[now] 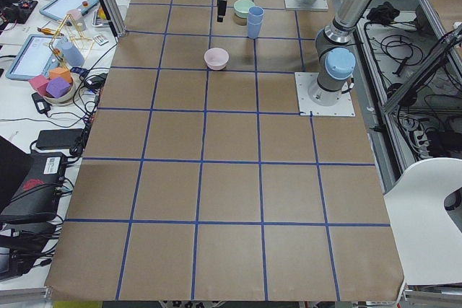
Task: Stack blue cups with both arms
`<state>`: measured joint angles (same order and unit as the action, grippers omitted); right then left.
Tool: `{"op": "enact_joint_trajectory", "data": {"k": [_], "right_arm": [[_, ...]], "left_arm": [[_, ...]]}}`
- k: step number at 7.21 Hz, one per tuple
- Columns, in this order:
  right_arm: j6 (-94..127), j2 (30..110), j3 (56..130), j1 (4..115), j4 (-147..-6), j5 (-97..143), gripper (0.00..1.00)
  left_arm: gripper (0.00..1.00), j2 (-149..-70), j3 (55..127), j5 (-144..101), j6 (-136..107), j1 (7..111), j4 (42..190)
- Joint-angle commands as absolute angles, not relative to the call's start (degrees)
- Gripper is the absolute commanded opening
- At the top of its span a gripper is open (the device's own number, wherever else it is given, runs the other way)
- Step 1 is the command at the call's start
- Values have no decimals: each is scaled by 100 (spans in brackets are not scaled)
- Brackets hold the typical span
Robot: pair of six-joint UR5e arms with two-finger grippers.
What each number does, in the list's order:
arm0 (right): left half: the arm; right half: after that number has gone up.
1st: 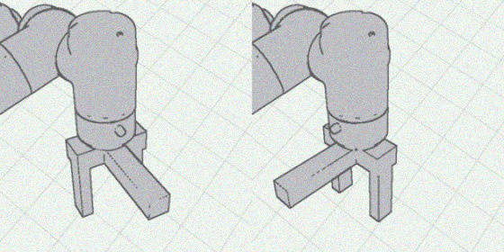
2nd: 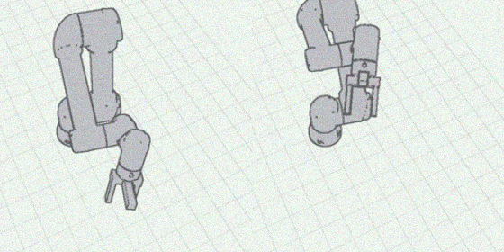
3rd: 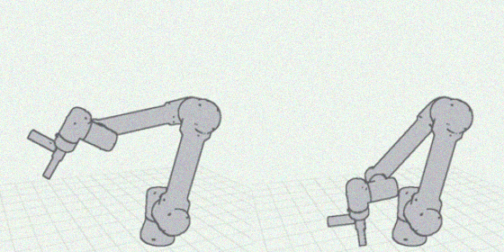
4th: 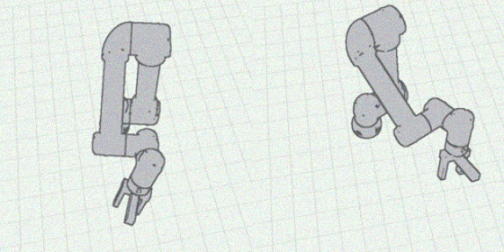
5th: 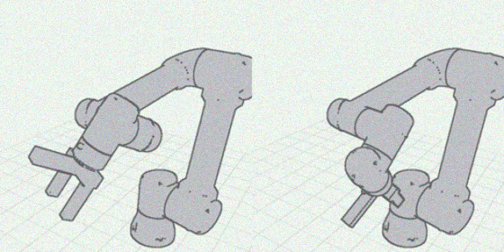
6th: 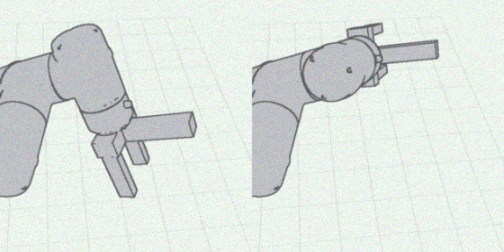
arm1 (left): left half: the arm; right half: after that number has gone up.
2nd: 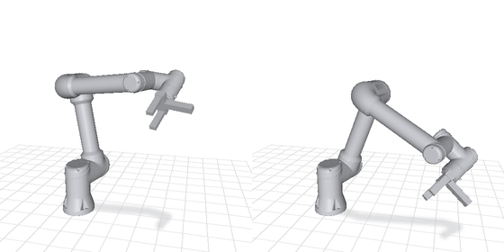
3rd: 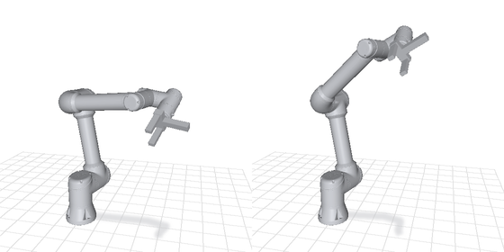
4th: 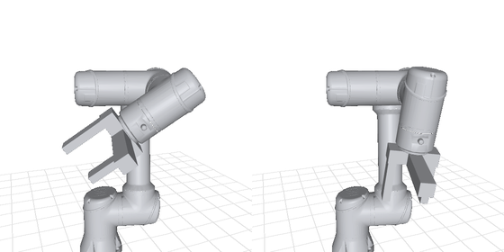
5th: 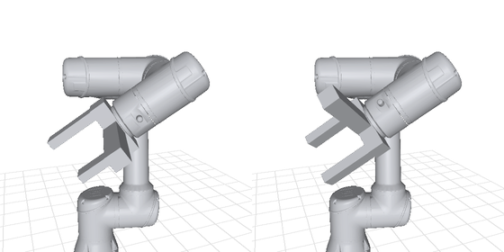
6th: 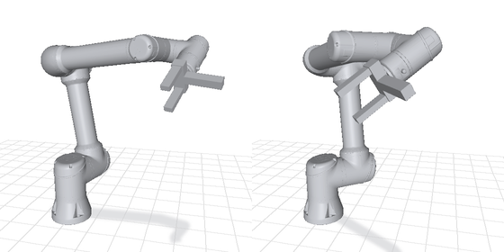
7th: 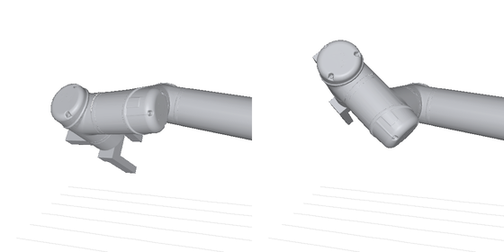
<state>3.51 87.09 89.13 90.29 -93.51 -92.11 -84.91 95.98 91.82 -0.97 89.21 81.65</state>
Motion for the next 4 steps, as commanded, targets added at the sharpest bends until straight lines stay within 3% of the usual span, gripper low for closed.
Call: {"op": "enact_joint_trajectory", "data": {"k": [1, 4], "right_arm": [[360, 8972, 8947, 8956, -9317, -9070, 100], [360, 9044, 8956, 8956, -9026, -9044, 100]], "left_arm": [[100, -8490, 9598, 9185, -97, 8921, 8165], [100, -8490, 9598, 9176, -97, 8921, 8165]]}}
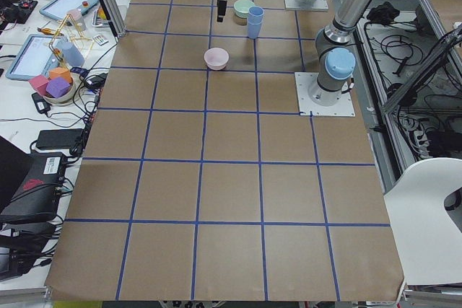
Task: Stack blue cups with both arms
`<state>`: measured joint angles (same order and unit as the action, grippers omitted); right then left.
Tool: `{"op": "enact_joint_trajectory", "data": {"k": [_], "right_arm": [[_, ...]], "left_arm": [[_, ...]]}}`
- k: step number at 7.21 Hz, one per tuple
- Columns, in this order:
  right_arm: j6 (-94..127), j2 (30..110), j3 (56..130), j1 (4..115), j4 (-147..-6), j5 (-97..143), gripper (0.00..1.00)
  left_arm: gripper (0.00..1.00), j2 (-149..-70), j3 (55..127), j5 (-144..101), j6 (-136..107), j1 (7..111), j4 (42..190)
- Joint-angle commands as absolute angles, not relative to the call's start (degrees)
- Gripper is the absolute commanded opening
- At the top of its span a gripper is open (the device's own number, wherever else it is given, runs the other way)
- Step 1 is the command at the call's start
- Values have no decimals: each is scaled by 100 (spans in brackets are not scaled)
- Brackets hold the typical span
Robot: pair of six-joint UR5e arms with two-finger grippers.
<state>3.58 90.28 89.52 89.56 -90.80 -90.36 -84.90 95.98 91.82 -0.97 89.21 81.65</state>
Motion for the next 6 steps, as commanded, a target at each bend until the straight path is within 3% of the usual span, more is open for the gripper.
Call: {"op": "enact_joint_trajectory", "data": {"k": [1, 6], "right_arm": [[326, 9044, 8956, 8956, -9000, -9009, 100], [264, 9018, 8974, 8965, -8947, -8974, 100]], "left_arm": [[100, -8490, 9598, 9176, -97, 8921, 8165], [100, -8490, 9598, 9176, -97, 8921, 8165]]}}
